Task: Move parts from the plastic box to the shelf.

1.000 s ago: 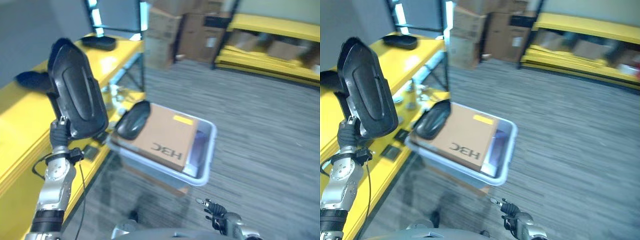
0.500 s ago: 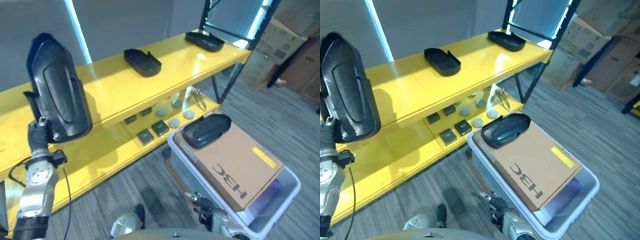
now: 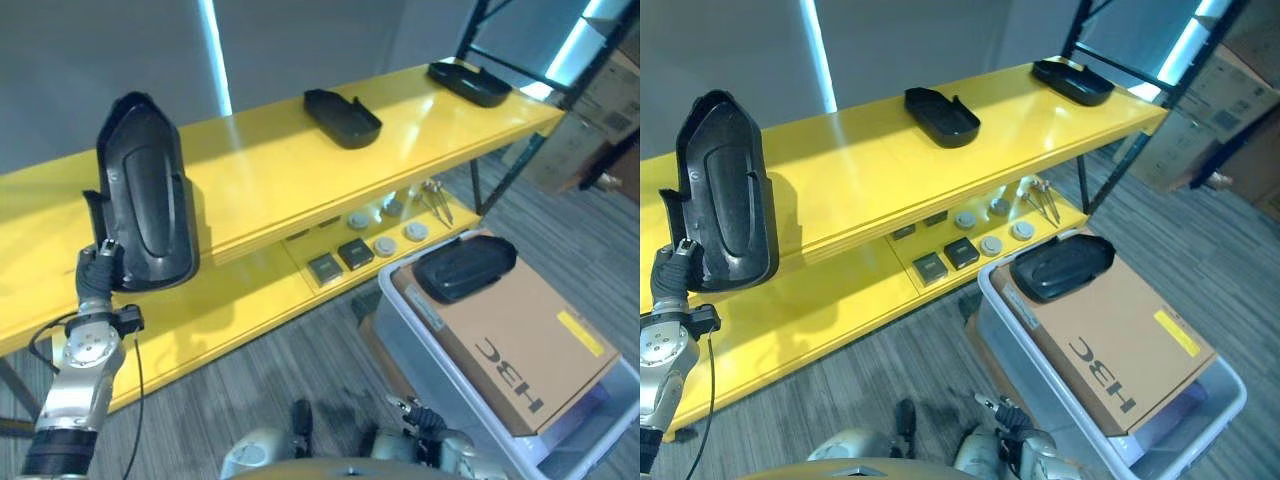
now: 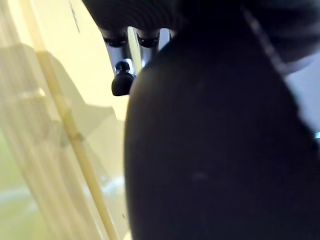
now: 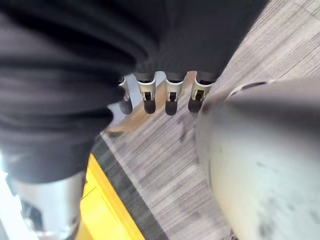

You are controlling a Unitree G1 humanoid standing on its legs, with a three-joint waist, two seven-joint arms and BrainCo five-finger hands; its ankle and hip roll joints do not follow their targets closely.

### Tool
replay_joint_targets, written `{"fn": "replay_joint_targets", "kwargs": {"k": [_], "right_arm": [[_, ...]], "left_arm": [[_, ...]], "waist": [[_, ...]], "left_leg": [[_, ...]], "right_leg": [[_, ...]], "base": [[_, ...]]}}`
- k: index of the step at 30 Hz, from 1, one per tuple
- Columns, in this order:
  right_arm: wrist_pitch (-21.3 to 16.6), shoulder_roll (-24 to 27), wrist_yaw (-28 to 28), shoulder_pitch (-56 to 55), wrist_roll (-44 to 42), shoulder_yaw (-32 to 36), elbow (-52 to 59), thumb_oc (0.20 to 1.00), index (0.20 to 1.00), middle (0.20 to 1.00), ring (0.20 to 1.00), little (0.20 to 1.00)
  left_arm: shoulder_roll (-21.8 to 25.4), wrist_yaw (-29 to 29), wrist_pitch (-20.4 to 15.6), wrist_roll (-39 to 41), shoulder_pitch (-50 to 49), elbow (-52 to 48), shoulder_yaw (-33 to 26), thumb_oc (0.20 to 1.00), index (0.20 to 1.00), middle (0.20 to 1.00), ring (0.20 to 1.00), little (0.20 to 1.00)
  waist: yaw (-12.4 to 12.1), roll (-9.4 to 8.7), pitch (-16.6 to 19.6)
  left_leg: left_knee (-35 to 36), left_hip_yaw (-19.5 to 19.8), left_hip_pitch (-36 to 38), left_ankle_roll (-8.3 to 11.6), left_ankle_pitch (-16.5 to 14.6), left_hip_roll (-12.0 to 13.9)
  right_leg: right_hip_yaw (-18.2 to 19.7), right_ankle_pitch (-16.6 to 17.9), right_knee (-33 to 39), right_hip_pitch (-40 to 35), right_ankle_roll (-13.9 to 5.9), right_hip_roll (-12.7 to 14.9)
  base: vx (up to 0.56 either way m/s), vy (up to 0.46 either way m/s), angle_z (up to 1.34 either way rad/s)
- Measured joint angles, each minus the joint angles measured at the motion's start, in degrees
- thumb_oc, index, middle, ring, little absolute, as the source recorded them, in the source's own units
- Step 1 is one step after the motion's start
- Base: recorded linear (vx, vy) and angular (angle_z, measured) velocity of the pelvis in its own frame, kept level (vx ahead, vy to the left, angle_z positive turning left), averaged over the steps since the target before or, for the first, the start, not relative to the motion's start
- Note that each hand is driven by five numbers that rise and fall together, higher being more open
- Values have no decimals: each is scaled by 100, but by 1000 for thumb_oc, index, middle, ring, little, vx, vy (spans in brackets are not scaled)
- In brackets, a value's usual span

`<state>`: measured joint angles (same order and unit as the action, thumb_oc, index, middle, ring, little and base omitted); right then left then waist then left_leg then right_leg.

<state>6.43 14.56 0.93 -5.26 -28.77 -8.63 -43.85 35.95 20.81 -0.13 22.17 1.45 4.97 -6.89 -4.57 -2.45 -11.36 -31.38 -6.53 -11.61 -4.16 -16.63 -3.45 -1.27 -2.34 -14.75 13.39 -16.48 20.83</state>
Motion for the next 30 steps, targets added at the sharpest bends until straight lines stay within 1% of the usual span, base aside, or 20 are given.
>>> {"fn": "replay_joint_targets", "kwargs": {"k": [1,2,3,4,5,6,7,10,13,14,15,16,17,22,23,25,26,28,29,30], "right_arm": [[-32,-24,-13,-8,4,111,49,1000,1000,1000,1000,1000],[31,-21,50,-89,5,156,132,1000,1000,1000,1000,1000],[125,-30,110,-134,7,139,127,1000,1000,1000,1000,1000],[189,-26,163,-164,7,137,103,1000,1000,1000,1000,1000],[227,10,184,-186,6,127,76,1000,1000,1000,1000,1000],[256,70,216,-197,6,37,-103,1000,1000,1000,1000,1000],[259,145,212,-207,1,27,-203,1000,1000,1000,1000,1000],[233,307,202,-151,-17,64,-187,1000,1000,1000,1000,1000],[364,492,126,-192,-53,86,-45,1000,1000,1000,1000,1000],[364,490,102,-273,-80,89,29,1000,1000,1000,1000,1000],[372,454,90,-315,-126,85,31,1000,1000,1000,1000,1000],[380,453,68,-389,-133,81,17,1000,1000,1000,1000,1000],[383,439,-27,-388,-231,79,12,1000,1000,1000,1000,1000],[390,359,-27,-299,-292,21,-14,1000,1000,1000,1000,1000],[399,338,-18,-309,-275,18,-116,1000,1000,1000,1000,1000],[428,351,-11,-366,-225,-26,-186,1000,1000,1000,1000,1000],[465,361,2,-497,-216,-31,-214,1000,1000,1000,1000,1000],[488,383,27,-556,-111,-71,-206,1000,1000,1000,1000,1000],[507,394,42,-643,-49,-88,-212,1000,1000,1000,1000,1000],[506,492,122,-727,16,-190,-214,1000,1000,1000,1000,1000]], "left_arm": [[-173,47,31,0,49,160,-40,200,200,200,200,200],[-297,35,173,18,16,203,21,200,200,200,200,200],[-294,6,193,16,16,148,33,200,200,200,200,200],[-279,7,210,13,-23,72,32,200,200,200,200,200],[-278,10,243,10,-64,11,43,200,200,200,200,200],[-279,6,339,11,-62,-7,59,200,200,200,200,200],[-413,18,416,11,-77,-19,55,200,200,200,200,200],[-488,-7,562,9,-242,-303,55,200,200,200,200,200],[-651,-169,702,-8,-212,-640,227,200,200,200,200,200],[-673,-222,776,-12,-100,-632,340,200,200,200,200,200],[-680,-307,878,-43,70,-622,542,200,200,200,200,200],[-684,-357,911,-80,125,-621,646,200,200,200,200,200],[-681,-380,1005,-211,248,-570,828,200,200,200,200,200],[-577,-320,1386,-330,914,565,1168,200,200,200,200,200],[-522,-231,1487,-337,1105,1005,1187,200,200,200,200,200],[-487,-111,1608,-388,1406,1664,1258,200,200,200,200,200],[-473,62,1733,-429,1525,2036,1292,200,200,200,200,200],[-434,179,1775,-428,1750,2468,1435,200,200,200,200,200],[-430,255,1801,-435,1832,2622,1455,200,200,200,200,200],[-432,350,1809,-436,2298,3358,1688,200,200,200,200,200]], "waist": [[3,-12,4],[22,7,56],[4,-34,78],[-54,-75,97],[-62,-101,115],[-75,-232,188],[-124,-169,190],[-122,-4,281],[16,145,365],[131,118,414],[284,54,473],[344,47,494],[401,50,499],[675,71,520],[803,95,555],[875,147,588],[988,205,661],[1032,264,696],[1139,276,693],[1204,319,695]], "left_leg": [[22,38,80,2,-17,-41],[390,330,201,267,169,-10],[720,434,296,291,256,27],[1063,364,455,244,379,138],[1425,317,598,295,773,230],[1869,333,828,433,1107,217],[2057,304,949,498,1170,305],[2487,-135,1123,589,1364,629],[3095,-574,1388,736,1852,869],[3164,-890,1365,720,1843,976],[3211,-1467,1392,723,1844,1135],[3213,-1663,1367,717,1888,1192],[3182,-1862,1324,705,2088,1243],[3268,-1882,1472,729,2206,1091],[3297,-1894,1493,724,2210,1068],[3388,-1967,1580,717,2242,1042],[3465,-2038,1618,719,2247,1029],[3478,-2040,1602,716,2278,1022],[3477,-2063,1603,720,2280,1023],[3479,-2167,1533,718,2280,1027]], "right_leg": [[108,118,14,27,46,56],[-386,221,116,-168,268,-28],[-655,251,248,-314,288,-131],[-823,274,404,-479,280,-291],[-954,359,601,-747,326,-447],[-1043,570,1017,-1343,620,-645],[-1131,683,1275,-1580,708,-738],[-1314,641,1420,-1711,787,-908],[-1670,608,1634,-1963,862,-1075],[-1863,618,1744,-2072,875,-1068],[-2137,600,1814,-2172,892,-1064],[-2164,586,1779,-2156,901,-1064],[-2201,566,1771,-2154,899,-1066],[-2120,575,1723,-2123,865,-971],[-2114,574,1707,-2118,845,-947],[-2050,555,1648,-2099,812,-922],[-1931,544,1588,-1998,797,-907],[-1883,540,1525,-1931,791,-901],[-1845,541,1510,-1893,792,-886],[-1734,452,1259,-1627,772,-825]], "base": [[279,-265,52],[247,-246,69],[282,-272,90],[255,-253,76],[272,-277,97],[218,-227,83],[195,-202,64],[105,-128,31],[99,-152,46],[80,-113,92],[21,-54,95],[47,-27,77],[68,33,21],[91,76,-2],[117,135,-9],[102,123,-18],[84,107,-27],[44,128,-17],[-24,160,-20],[-71,110,-23]]}}
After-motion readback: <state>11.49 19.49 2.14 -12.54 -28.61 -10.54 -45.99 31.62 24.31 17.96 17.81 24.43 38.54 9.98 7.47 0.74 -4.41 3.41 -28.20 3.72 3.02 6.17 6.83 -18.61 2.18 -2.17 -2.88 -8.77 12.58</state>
